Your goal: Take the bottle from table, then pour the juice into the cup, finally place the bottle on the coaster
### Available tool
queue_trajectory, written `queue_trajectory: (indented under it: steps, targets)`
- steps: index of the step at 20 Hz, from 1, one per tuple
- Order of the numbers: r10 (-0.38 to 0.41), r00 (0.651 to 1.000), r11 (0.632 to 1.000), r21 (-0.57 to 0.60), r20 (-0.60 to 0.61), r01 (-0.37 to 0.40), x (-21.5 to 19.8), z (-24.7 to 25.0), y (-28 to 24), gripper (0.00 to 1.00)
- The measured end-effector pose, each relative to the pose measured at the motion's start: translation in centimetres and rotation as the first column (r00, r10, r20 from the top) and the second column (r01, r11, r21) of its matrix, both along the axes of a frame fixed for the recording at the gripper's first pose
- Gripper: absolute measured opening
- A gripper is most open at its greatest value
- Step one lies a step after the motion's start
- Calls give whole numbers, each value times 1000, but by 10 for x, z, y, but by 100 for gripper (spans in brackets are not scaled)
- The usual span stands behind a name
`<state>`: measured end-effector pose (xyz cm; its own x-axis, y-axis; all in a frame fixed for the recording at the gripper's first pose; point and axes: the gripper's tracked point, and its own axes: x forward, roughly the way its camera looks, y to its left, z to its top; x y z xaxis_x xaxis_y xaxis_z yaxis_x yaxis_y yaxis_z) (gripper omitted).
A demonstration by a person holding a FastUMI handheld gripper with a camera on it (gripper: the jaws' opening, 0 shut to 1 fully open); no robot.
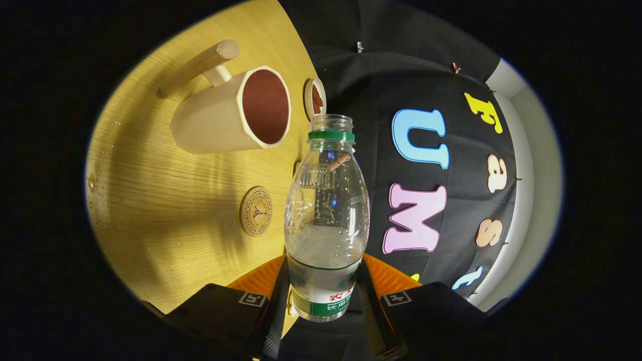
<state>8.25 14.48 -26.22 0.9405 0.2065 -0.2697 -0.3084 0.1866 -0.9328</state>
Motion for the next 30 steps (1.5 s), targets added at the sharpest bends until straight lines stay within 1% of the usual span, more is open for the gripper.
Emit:
queue_trajectory:
  steps: [15, 21, 30]
  targets:
    - [53, 998, 989, -139, 45, -46, 5, 3, 7, 68]
    - [74, 996, 983, -170, 57, -63, 6, 8, 9, 68]
    - [79, 994, 978, -199, 75, -63, 11, 11, 4, 68]
